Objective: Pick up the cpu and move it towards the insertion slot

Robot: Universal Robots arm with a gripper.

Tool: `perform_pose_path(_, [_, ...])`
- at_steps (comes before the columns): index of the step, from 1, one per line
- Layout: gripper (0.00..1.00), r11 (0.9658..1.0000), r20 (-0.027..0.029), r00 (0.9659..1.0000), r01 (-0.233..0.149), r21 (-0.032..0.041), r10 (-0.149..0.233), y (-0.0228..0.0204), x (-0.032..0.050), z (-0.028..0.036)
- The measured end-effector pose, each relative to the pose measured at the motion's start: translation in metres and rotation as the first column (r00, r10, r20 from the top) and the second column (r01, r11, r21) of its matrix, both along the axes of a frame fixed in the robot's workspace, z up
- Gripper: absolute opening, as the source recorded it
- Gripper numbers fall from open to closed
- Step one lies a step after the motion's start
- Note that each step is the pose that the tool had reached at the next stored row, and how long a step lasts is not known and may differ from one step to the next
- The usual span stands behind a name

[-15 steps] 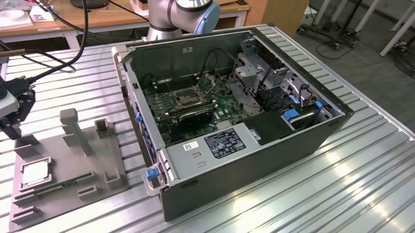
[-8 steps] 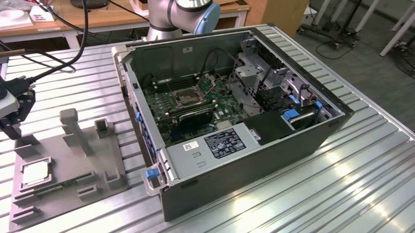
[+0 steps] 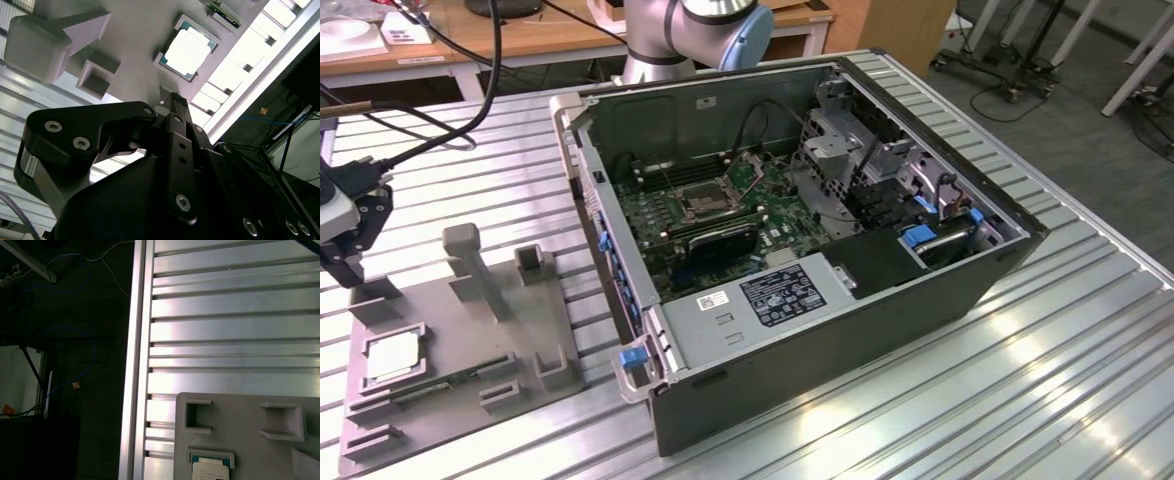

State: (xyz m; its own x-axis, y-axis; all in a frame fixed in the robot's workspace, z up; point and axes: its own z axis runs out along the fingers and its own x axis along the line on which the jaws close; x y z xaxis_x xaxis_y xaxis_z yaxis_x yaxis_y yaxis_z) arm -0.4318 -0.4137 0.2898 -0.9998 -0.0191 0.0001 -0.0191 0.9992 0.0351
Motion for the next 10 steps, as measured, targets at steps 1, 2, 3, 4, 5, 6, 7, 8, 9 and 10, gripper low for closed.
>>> perform_pose_path(1, [0.1,1.0,0.0,1.0,0.0,0.0,0.0,0.0,0.0,0.0])
perform_pose_path(2, [0.1,1.0,0.0,1.0,0.0,0.0,0.0,0.0,0.0,0.0])
perform_pose_path(3, [0.1,1.0,0.0,1.0,0.0,0.0,0.0,0.0,0.0,0.0])
perform_pose_path(4, [0.1,1.0,0.0,1.0,0.0,0.0,0.0,0.0,0.0,-0.0001])
perform_pose_path(5, [0.1,1.0,0.0,1.0,0.0,0.0,0.0,0.0,0.0,-0.0002])
perform_pose_path(6, [0.1,1.0,0.0,1.0,0.0,0.0,0.0,0.0,0.0,-0.0002])
perform_pose_path(7, [0.1,1.0,0.0,1.0,0.0,0.0,0.0,0.0,0.0,-0.0002])
perform_pose_path(8, [0.1,1.0,0.0,1.0,0.0,0.0,0.0,0.0,0.0,-0.0002])
perform_pose_path(9, [0.1,1.0,0.0,1.0,0.0,0.0,0.0,0.0,0.0,-0.0002])
perform_pose_path(10, [0.1,1.0,0.0,1.0,0.0,0.0,0.0,0.0,0.0,-0.0002])
